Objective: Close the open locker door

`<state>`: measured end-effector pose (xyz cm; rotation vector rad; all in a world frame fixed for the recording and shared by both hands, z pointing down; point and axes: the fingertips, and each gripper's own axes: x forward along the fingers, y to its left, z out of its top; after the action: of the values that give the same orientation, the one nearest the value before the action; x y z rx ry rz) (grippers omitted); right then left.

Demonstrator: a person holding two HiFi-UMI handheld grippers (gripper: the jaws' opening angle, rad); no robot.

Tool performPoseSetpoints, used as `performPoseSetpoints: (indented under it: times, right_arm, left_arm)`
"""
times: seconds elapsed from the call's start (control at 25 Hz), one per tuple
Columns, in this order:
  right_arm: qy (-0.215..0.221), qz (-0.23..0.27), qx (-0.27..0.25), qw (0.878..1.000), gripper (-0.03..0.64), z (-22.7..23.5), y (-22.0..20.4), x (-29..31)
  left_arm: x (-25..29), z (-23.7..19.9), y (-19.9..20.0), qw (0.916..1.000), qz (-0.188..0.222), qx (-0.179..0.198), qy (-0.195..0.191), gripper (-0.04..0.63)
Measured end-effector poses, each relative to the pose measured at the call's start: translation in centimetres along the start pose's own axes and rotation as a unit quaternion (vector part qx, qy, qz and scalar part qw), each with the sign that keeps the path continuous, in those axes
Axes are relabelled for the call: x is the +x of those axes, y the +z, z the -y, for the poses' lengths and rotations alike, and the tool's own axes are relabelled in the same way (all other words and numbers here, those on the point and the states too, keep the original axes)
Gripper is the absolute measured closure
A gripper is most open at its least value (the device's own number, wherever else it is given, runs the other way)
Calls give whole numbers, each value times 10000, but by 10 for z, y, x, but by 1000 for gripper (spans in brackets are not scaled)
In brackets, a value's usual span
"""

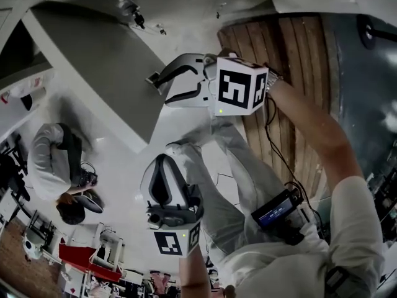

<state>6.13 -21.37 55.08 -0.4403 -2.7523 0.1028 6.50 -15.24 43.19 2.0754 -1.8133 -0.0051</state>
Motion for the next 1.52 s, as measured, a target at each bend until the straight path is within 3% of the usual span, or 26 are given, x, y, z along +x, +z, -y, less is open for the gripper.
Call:
performPoseSetpoints:
  times: [0.36, 0.68, 1.0, 1.2, 1.52]
  right_arm:
    - [407, -41, -215, 9989, 454, -14, 18, 51]
    - [391, -113, -263, 9988, 454, -11, 38, 110]
    - [-11, -198, -224, 9996, 472, 5, 48, 143]
    - [-495, -335, -297, 9978, 550, 34, 70, 197]
    - [-1487, -79, 16, 9889, 558, 86, 87, 205]
  left_arm:
    - [-12, -38, -5, 9985, 309, -93, 448, 588]
    - [-27, -93, -9, 9957, 550, -44, 750, 588]
    - [-49, -124, -17, 9929, 762, -177, 897, 588]
    - [-63, -177, -12, 9940, 701, -339, 765, 588]
    - [-37, -210, 16, 9961, 687, -184, 518, 588]
